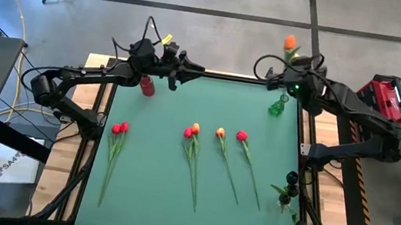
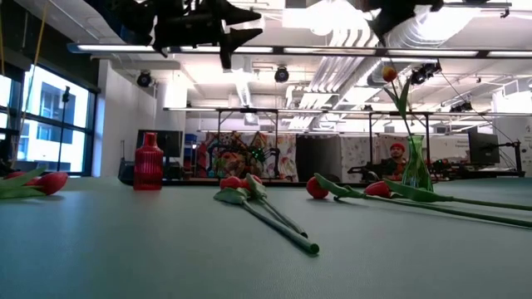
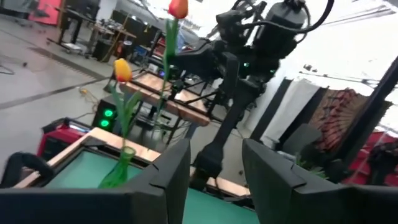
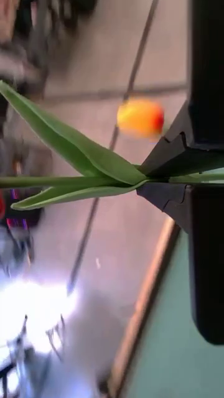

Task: Sort flowers into vase by color
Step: Put the left orange tulip into the green flower vase, then put the right orange tulip into the green flower vase

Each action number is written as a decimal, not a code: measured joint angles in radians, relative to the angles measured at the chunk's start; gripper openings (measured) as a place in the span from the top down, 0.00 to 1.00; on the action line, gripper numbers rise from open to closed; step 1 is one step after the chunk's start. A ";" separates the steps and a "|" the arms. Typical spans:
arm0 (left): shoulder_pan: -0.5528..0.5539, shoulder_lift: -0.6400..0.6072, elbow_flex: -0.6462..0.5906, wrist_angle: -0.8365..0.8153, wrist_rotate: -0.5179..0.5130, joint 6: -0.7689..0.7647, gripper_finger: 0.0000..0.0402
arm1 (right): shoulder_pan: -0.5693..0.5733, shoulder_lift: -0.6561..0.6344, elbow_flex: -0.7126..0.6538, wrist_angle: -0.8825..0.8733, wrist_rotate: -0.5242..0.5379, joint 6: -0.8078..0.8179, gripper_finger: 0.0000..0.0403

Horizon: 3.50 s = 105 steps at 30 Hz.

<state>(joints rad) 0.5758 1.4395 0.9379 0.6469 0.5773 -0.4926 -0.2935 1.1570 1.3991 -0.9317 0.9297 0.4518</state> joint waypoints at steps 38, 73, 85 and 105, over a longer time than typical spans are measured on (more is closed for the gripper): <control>0.007 0.000 0.000 -0.112 -0.054 0.120 0.69 | -0.060 -0.214 -0.471 0.321 0.151 0.116 0.97; 0.007 0.000 -0.025 -0.341 -0.053 0.146 0.69 | -0.053 -0.128 -0.234 0.322 -0.410 0.070 0.45; -0.010 0.000 -0.025 -0.511 -0.090 0.155 0.69 | 0.112 0.180 -0.235 0.289 -0.608 0.173 0.46; -0.029 0.000 -0.025 -0.568 -0.094 0.182 0.69 | 0.298 0.523 -0.235 0.219 -0.881 0.294 0.60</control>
<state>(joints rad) 0.5468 1.4395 0.9131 0.0785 0.4837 -0.3111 0.0046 1.6801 1.1637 -0.7124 0.0483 0.7454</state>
